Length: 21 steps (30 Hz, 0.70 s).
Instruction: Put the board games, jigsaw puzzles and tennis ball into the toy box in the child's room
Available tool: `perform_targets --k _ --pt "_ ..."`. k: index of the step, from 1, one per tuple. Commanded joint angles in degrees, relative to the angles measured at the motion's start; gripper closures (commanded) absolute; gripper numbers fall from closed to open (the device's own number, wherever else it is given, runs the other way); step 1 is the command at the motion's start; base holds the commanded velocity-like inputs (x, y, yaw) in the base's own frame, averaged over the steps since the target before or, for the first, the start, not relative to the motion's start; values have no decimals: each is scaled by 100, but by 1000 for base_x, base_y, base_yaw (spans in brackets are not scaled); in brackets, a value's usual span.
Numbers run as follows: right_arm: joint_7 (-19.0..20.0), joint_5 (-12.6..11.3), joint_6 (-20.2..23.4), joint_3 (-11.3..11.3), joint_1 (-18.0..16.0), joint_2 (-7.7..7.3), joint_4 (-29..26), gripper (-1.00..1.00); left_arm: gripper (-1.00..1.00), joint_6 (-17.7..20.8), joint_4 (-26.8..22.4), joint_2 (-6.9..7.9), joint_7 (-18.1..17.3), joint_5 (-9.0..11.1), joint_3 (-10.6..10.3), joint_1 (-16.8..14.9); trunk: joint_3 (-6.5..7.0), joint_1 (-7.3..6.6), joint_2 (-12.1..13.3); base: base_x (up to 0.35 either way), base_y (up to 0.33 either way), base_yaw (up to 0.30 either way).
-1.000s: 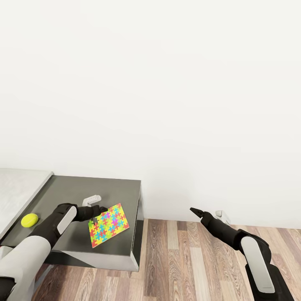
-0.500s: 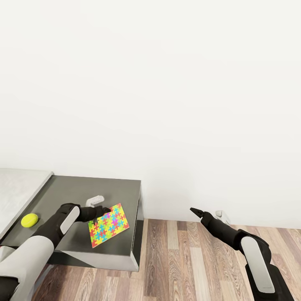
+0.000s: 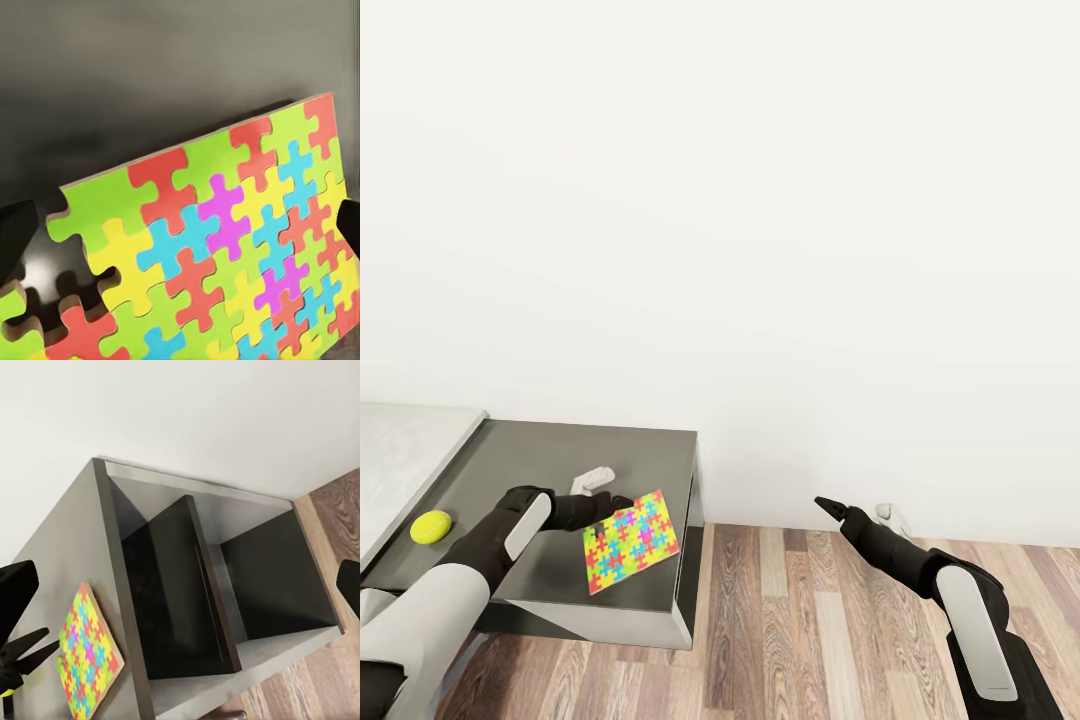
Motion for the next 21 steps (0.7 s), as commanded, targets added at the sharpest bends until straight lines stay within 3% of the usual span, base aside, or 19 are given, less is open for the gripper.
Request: perform_targets --k 1,21 --pt "2 -5 31 -7 -5 1 -4 -100 -100 11 -3 6 -31 -5 -21 -5 -10 3 -11 0 0 0" --pt "2 -6 31 -7 -5 -8 -4 -100 -100 103 -3 -153 -246 2 -21 -3 -10 3 -11 0 0 0"
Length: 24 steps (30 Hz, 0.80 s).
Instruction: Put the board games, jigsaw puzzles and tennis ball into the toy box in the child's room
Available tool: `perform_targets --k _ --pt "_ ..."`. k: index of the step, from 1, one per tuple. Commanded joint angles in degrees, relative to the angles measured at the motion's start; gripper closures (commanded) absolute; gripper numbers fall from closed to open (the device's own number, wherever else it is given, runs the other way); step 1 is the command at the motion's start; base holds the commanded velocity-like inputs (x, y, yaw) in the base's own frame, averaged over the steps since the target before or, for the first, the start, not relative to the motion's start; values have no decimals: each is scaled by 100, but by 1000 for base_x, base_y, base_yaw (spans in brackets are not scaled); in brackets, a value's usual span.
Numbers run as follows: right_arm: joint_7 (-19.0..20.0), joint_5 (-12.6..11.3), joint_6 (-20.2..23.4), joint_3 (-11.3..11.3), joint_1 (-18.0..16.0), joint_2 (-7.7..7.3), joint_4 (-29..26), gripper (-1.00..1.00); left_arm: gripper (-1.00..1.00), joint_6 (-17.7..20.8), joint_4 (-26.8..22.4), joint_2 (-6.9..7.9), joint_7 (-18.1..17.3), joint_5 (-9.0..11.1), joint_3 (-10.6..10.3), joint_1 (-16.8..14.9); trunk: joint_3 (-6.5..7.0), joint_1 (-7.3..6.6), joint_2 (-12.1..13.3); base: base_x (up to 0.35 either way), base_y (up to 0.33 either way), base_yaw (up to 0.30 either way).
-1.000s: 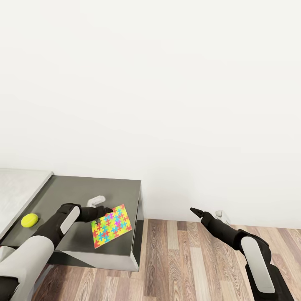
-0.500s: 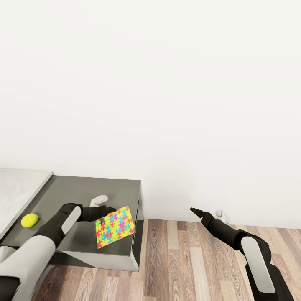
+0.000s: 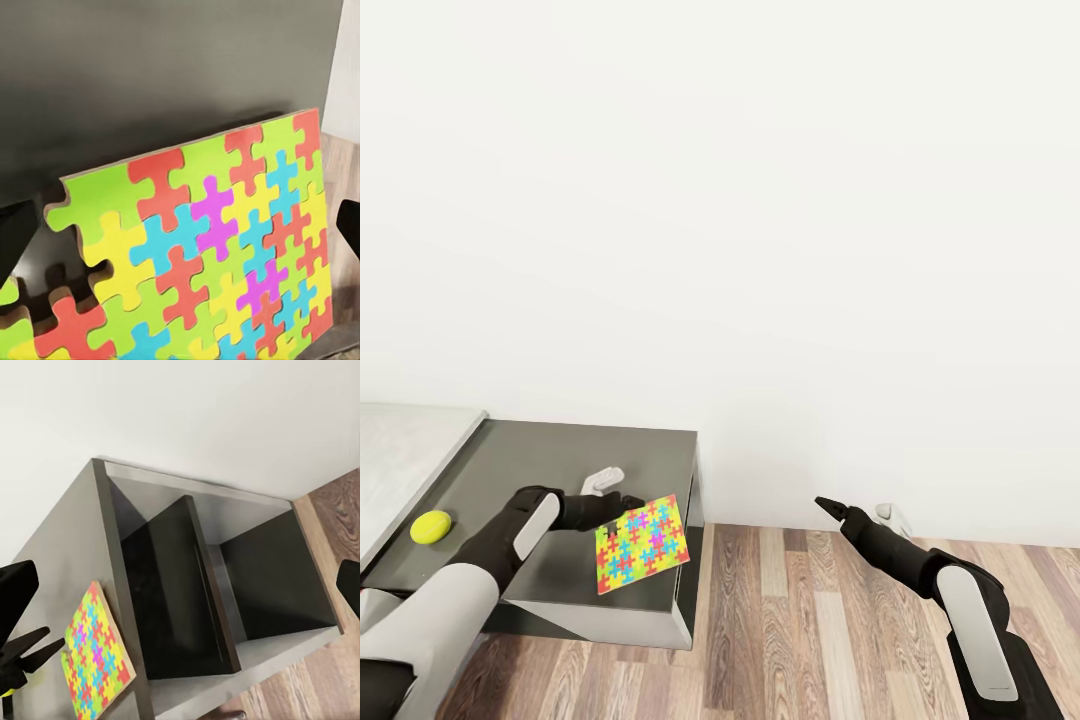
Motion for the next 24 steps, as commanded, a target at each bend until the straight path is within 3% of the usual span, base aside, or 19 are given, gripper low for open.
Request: perform_targets --k 1,9,19,24 --pt "2 -3 31 -8 -5 1 -4 -100 -100 11 -3 1 -16 -3 -21 -5 -10 3 -11 0 0 0" --pt "2 -7 31 -8 -5 1 2 -100 -100 15 -3 -66 -34 -2 -21 -4 -10 3 -11 0 0 0" --pt "2 -7 31 -8 -5 1 1 -100 -100 15 -3 -73 -400 -9 -38 -6 -10 3 -11 0 0 0" --pt "2 -7 31 -8 -5 1 -2 -100 -100 15 -3 -75 -426 -2 -239 -6 -10 3 -11 0 0 0"
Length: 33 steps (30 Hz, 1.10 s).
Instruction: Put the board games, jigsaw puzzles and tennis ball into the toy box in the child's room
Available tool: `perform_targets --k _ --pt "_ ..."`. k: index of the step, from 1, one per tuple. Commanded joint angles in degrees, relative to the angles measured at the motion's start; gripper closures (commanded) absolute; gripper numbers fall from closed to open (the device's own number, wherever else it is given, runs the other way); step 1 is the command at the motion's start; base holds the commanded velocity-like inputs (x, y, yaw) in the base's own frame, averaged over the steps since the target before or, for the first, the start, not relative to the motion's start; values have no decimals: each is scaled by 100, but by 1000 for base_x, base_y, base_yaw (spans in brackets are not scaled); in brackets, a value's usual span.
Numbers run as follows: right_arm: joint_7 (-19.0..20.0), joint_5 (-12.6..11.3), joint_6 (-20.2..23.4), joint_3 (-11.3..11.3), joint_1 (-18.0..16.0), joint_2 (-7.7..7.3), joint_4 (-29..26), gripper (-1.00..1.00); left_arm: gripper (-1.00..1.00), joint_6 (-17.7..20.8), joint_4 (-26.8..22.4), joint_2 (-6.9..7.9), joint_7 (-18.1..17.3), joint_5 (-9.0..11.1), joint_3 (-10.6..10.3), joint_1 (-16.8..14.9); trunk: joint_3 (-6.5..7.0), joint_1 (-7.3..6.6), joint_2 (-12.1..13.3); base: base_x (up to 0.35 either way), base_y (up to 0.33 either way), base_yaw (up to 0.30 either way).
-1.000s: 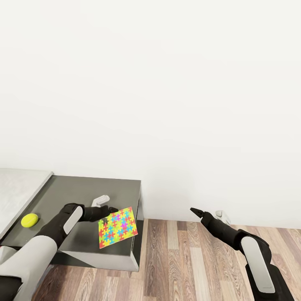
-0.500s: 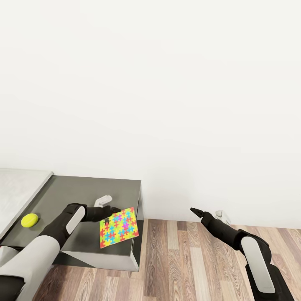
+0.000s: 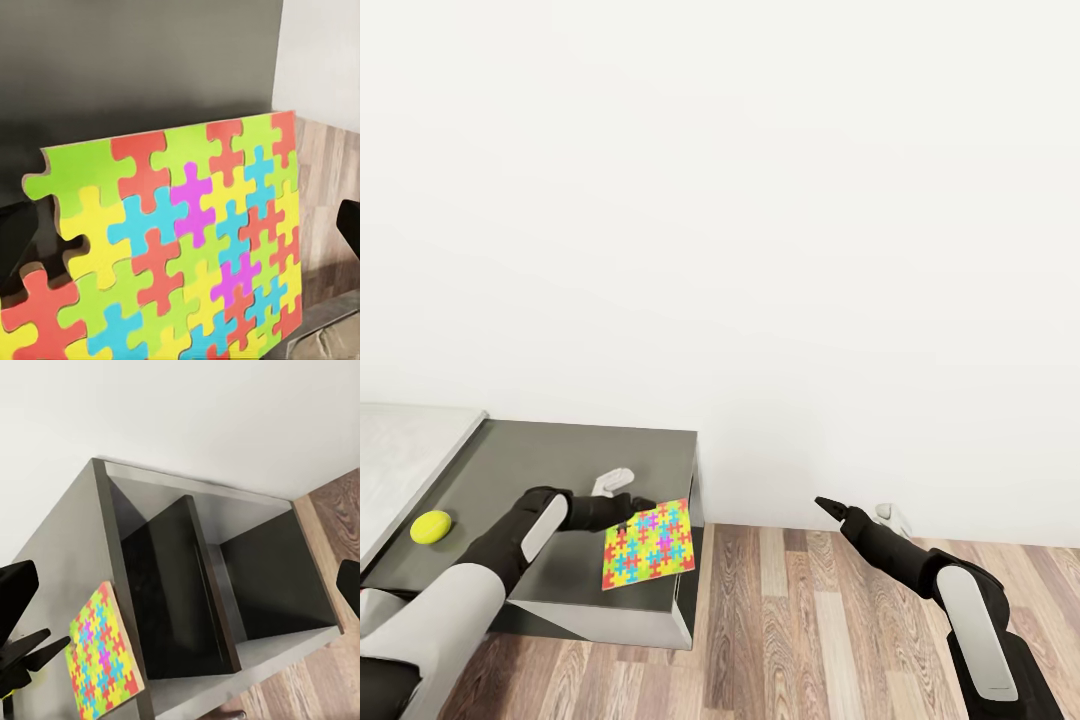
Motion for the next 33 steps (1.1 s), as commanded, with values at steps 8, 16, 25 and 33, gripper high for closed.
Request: perform_targets --k 8,16,25,33 --pt "2 -3 31 -7 -5 1 -6 -100 -100 12 -3 3 -66 6 -92 -5 -10 3 -11 0 0 0" --pt "2 -5 31 -7 -5 1 -6 -100 -100 12 -3 2 -437 6 -100 -5 -10 3 -11 0 0 0" --pt "2 -5 31 -7 -5 1 -6 -100 -100 12 -3 3 -471 6 -95 -4 -10 3 -11 0 0 0" --pt "2 -5 31 -7 -5 1 -6 -100 -100 10 -3 2 -479 6 -95 -5 -10 3 -11 0 0 0"
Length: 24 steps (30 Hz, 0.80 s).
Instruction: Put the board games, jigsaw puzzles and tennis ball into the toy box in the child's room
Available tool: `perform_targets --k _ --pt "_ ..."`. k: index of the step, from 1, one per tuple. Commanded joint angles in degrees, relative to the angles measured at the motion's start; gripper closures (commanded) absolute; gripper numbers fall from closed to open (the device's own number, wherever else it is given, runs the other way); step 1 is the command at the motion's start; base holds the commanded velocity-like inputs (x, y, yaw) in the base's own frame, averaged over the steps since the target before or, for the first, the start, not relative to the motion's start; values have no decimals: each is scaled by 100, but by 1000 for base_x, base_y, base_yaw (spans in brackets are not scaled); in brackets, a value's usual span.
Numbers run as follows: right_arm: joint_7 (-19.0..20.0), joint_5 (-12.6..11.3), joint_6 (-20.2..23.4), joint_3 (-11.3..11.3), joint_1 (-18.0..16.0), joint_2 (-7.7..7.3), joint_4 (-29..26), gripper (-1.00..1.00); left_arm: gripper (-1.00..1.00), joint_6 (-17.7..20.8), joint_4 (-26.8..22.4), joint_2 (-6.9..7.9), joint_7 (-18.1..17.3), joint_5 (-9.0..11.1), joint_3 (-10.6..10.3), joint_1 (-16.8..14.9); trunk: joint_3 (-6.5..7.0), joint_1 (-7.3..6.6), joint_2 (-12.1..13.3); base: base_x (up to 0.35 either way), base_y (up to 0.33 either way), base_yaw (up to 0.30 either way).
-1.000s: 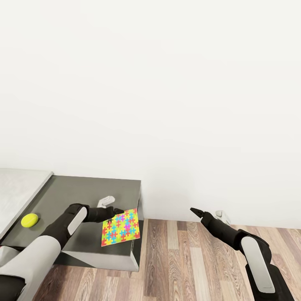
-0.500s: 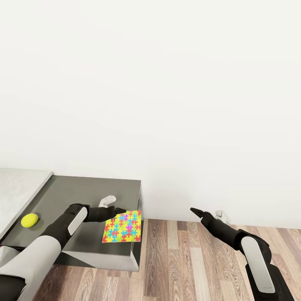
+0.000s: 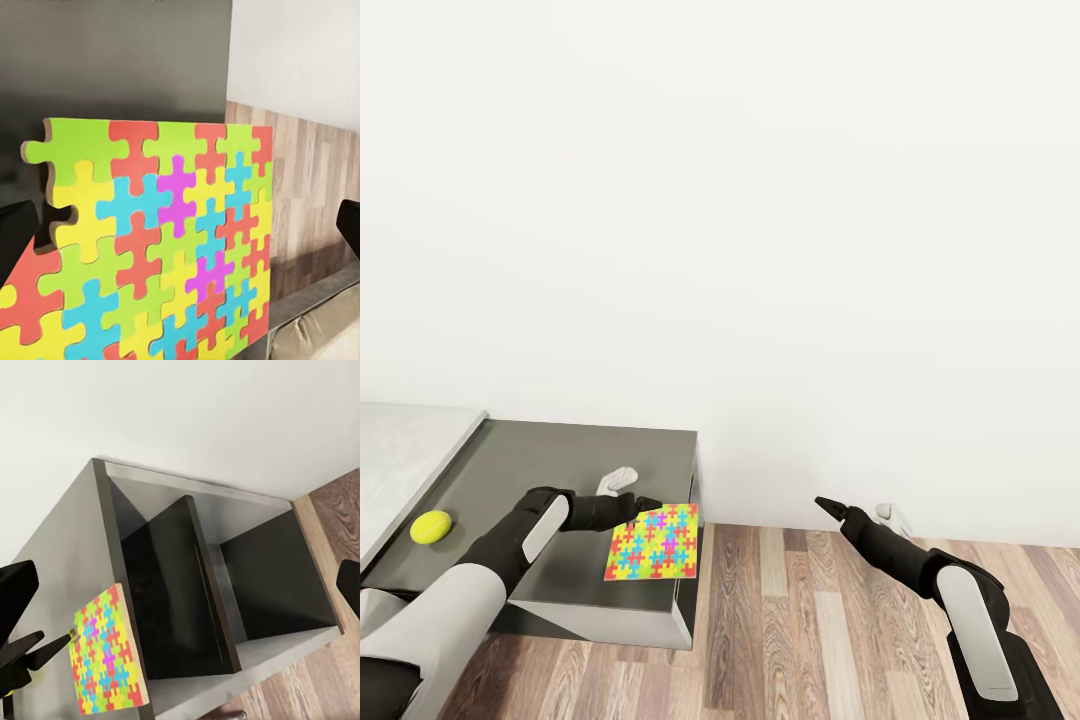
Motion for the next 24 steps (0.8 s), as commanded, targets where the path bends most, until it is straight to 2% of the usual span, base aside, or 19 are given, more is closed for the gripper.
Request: perform_targets --k 1,9,11,13,18,24 --pt "2 -4 31 -8 -5 1 -4 -100 -100 12 -3 6 -7 14 -21 -5 -10 3 -11 0 0 0" --pt "2 -4 31 -8 -5 -1 2 -100 -100 8 -3 20 -117 11 -34 -4 -10 3 -11 0 0 0" --pt "2 -4 31 -8 -5 0 4 -100 -100 8 -8 43 -189 12 -27 -1 -10 3 -11 0 0 0" --pt "2 -4 31 -8 -5 1 6 -100 -100 8 -10 88 -424 1 -9 0 -10 3 -11 0 0 0" --pt "2 -4 31 -8 -5 1 12 -100 -100 8 -61 335 -921 -7 0 -1 -10 3 -11 0 0 0" --pt "2 -4 31 -8 -5 1 20 -100 -100 -12 -96 647 -1111 31 22 2 -10 3 -11 0 0 0"
